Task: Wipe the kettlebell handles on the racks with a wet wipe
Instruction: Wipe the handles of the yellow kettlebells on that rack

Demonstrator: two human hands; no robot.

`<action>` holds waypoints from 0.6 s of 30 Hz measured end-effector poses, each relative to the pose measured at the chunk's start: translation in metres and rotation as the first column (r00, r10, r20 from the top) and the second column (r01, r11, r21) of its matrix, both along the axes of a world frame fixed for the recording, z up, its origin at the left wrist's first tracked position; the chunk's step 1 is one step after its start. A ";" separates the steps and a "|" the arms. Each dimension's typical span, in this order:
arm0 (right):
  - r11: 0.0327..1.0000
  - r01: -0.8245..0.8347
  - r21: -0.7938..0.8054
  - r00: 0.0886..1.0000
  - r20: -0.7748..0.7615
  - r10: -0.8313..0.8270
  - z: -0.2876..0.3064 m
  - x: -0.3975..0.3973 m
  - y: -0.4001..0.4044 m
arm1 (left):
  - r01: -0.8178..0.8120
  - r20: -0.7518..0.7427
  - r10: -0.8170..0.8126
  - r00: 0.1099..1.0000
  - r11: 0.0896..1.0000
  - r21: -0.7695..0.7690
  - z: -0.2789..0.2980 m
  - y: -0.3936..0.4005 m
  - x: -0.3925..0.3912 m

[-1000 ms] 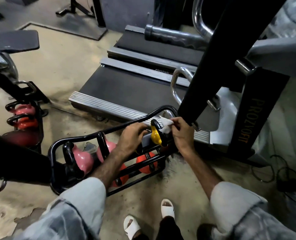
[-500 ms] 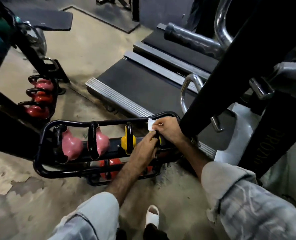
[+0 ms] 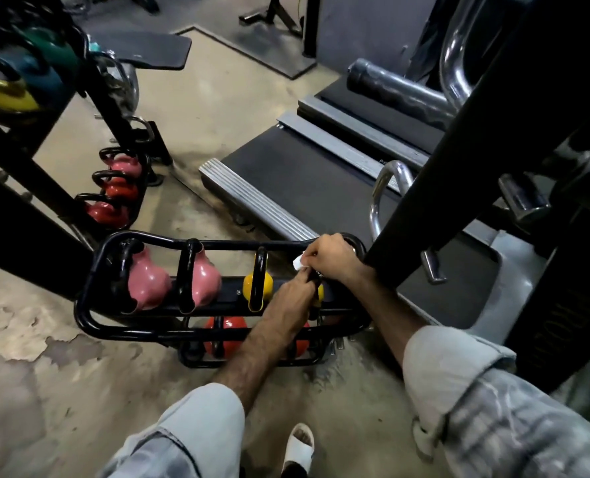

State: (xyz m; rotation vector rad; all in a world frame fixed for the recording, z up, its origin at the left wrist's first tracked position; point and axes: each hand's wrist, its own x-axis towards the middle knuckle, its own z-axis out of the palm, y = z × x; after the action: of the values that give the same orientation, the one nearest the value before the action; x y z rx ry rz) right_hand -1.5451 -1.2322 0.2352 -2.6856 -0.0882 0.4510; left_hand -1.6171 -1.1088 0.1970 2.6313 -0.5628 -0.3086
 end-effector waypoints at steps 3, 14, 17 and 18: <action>1.000 -0.012 -0.005 0.999 -0.040 0.012 0.004 0.011 0.007 | 0.018 0.035 -0.019 0.999 0.999 0.039 -0.001 0.000 0.004; 0.991 -0.067 -0.116 0.997 -0.042 0.062 0.002 0.011 0.010 | 0.031 0.011 -0.033 0.999 0.992 0.119 0.009 -0.001 0.005; 0.989 -0.050 -0.138 0.999 -0.012 0.049 0.001 0.012 0.016 | 0.014 0.033 -0.018 0.999 0.991 0.130 0.008 -0.002 0.006; 0.993 -0.024 -0.115 1.000 -0.015 0.023 0.001 0.014 0.017 | 0.017 0.045 -0.022 0.999 0.992 0.125 0.010 -0.002 0.006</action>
State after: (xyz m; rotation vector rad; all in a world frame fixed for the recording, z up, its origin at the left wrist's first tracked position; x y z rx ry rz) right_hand -1.5310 -1.2155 0.2361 -2.7963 -0.0924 0.4958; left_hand -1.6109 -1.1106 0.2068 2.7610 -0.6030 -0.2983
